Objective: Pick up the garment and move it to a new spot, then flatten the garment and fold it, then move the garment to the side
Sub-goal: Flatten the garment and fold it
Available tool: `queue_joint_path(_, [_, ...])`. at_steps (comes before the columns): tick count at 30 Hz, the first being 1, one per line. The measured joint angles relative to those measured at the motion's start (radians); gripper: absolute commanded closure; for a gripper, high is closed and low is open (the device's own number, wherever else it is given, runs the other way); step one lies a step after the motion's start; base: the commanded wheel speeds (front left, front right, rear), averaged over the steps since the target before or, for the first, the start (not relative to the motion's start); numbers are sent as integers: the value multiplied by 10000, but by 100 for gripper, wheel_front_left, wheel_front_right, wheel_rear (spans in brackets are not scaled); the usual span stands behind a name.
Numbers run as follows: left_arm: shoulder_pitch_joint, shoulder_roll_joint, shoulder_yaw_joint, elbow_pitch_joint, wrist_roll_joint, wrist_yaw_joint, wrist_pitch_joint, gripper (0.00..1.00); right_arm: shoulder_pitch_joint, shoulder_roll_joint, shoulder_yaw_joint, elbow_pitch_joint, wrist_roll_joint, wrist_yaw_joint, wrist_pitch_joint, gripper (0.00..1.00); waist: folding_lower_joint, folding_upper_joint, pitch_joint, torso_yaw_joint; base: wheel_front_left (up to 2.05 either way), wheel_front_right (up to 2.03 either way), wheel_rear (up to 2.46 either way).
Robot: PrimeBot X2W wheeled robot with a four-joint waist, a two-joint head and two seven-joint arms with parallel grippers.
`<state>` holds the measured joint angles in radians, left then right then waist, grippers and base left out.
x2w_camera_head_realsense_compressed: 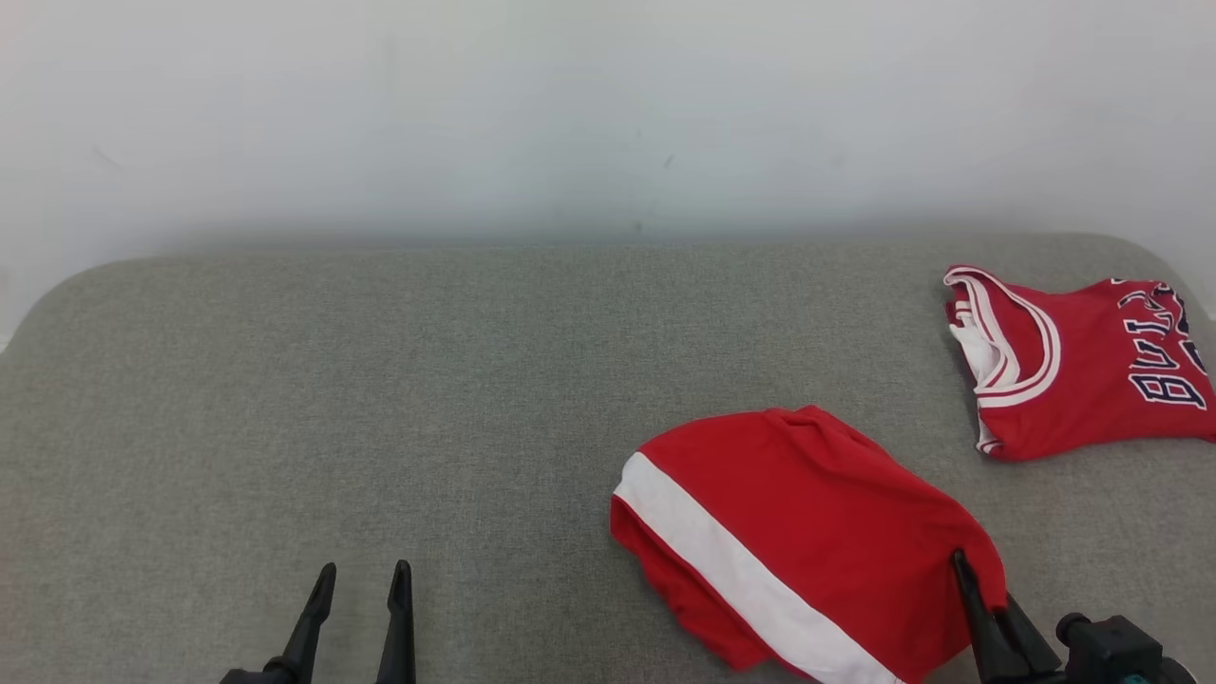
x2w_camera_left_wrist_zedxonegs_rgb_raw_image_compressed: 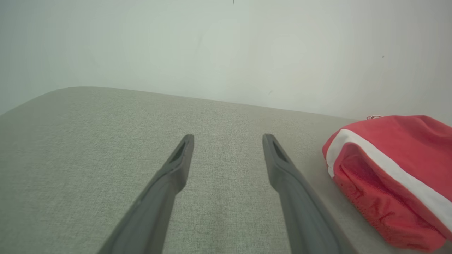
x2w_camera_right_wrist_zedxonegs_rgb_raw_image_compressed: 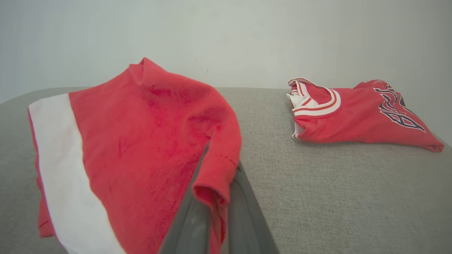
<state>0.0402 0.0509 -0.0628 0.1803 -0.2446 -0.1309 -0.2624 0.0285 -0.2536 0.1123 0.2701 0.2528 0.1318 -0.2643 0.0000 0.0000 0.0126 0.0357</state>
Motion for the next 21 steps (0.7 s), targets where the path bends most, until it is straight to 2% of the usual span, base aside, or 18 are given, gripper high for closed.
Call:
queue_joint_path(6, [-102,-2,-213,67,-8,0,0,0,43,-81,-196,890,-148,0,0,100,1,0,183,-157,0,0,0])
queue_joint_path(11, [-105,-4,-265,105,-40,0,0,0,-161,-58,-1003,1697,-767,0,2,100,1,0,222,-99,0,0,0])
queue_joint_path(15, [-92,-4,-230,127,-40,0,0,0,-501,100,-1628,1699,-865,0,0,100,1,0,238,-135,0,0,0])
queue_joint_path(20, [-100,-4,-209,157,-40,0,0,0,-753,276,-1557,1710,-874,0,2,100,0,0,228,-222,0,0,0])
queue_joint_path(21, [-104,-4,-213,159,-40,0,0,0,-791,334,-1618,1649,-874,0,0,83,0,1,219,-234,0,0,0])
